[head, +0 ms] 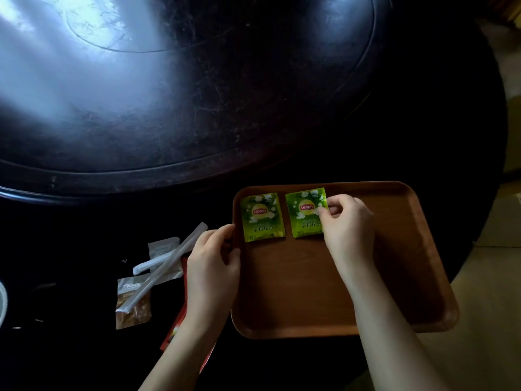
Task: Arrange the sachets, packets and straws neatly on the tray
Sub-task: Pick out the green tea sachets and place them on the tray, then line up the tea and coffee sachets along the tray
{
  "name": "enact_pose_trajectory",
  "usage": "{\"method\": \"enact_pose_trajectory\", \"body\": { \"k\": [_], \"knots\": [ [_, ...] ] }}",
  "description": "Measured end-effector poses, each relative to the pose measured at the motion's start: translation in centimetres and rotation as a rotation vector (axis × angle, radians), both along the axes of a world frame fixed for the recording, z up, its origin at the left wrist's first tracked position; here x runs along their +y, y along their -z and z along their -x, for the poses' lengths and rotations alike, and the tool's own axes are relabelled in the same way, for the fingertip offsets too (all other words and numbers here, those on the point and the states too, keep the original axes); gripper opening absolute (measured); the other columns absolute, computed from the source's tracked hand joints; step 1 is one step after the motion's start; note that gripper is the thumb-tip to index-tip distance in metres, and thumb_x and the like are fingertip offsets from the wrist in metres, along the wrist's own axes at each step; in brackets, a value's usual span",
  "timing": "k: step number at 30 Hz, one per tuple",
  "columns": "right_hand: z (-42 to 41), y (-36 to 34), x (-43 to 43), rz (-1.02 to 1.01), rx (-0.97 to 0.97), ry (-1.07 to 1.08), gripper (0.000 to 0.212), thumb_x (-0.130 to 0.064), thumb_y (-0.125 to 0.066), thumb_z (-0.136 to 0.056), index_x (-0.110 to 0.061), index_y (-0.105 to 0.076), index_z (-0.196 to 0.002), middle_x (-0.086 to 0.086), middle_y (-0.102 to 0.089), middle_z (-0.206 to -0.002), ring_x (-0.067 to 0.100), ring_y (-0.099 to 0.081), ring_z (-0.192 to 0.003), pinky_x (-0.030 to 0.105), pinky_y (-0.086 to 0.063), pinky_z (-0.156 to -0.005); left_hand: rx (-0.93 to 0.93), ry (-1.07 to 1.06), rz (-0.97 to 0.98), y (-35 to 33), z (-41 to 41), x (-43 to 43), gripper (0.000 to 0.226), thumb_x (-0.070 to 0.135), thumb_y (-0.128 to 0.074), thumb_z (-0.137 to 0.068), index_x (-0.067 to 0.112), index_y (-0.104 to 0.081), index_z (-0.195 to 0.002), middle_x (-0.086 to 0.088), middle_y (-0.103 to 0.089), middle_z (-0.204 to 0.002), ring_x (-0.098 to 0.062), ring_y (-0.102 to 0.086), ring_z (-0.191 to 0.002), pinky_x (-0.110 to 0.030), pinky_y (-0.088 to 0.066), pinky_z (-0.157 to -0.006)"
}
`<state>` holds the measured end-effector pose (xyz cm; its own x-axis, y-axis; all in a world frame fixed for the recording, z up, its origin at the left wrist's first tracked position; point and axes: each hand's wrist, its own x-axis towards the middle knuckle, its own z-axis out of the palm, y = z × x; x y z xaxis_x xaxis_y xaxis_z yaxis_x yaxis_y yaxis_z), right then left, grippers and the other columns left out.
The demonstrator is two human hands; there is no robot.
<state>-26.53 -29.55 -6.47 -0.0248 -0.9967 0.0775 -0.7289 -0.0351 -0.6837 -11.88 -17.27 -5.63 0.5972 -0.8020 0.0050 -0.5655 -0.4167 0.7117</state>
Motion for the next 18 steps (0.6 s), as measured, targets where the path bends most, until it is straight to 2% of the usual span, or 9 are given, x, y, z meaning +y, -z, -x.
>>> {"method": "enact_pose_trajectory", "body": {
  "k": [3, 11, 13, 15, 18],
  "knots": [
    [-0.3, 0.0, 0.2, 0.002, 0.023, 0.004, 0.015, -0.009, -0.066, -0.080, -0.002, -0.064, -0.093, 0.015, -0.064, -0.096, 0.028, -0.061, -0.083, 0.040, -0.053, -0.070, -0.004, 0.004, 0.002, 0.0, 0.0, 0.0, 0.041, -0.002, -0.064, -0.076, 0.010, -0.064, -0.115, -0.005, -0.066, -0.104, -0.016, -0.060, -0.087, -0.021, -0.043, -0.079],
    [-0.5, 0.3, 0.7, 0.000, 0.050, 0.016, 0.022, -0.012, -0.065, -0.082, -0.004, -0.061, -0.102, 0.014, -0.062, -0.101, 0.027, -0.060, -0.087, 0.030, -0.047, -0.069, -0.015, 0.034, -0.001, 0.1, -0.1, 0.1, 0.042, -0.001, -0.063, -0.078, 0.013, -0.062, -0.118, -0.004, -0.064, -0.108, -0.020, -0.061, -0.095, -0.028, -0.047, -0.083],
    [-0.5, 0.2, 0.8, 0.008, 0.041, 0.020, 0.024, -0.013, -0.064, -0.083, -0.002, -0.060, -0.104, 0.015, -0.061, -0.102, 0.028, -0.060, -0.087, 0.029, -0.046, -0.069, 0.003, 0.043, 0.005, 0.0, -0.1, 0.2, 0.042, 0.000, -0.064, -0.078, 0.013, -0.062, -0.118, -0.001, -0.063, -0.105, -0.018, -0.061, -0.092, -0.021, -0.046, -0.082],
    [-0.5, -0.1, 1.0, 0.026, 0.023, 0.020, 0.025, -0.014, -0.063, -0.084, -0.001, -0.059, -0.105, 0.017, -0.059, -0.104, 0.029, -0.061, -0.086, 0.030, -0.048, -0.069, 0.030, 0.052, 0.022, -0.5, -0.3, 0.2, 0.039, 0.000, -0.065, -0.078, 0.014, -0.064, -0.114, 0.006, -0.061, -0.098, -0.011, -0.061, -0.083, -0.007, -0.041, -0.075],
    [-0.8, -1.2, 2.2, 0.098, 0.003, -0.035, 0.020, -0.011, -0.062, -0.084, -0.002, -0.060, -0.102, 0.017, -0.059, -0.104, 0.028, -0.061, -0.083, 0.031, -0.051, -0.068, 0.039, 0.044, 0.059, -1.4, -1.5, 1.1, 0.032, -0.002, -0.065, -0.077, 0.015, -0.068, -0.104, 0.012, -0.059, -0.091, -0.002, -0.059, -0.079, -0.002, -0.041, -0.071]
  ]
}}
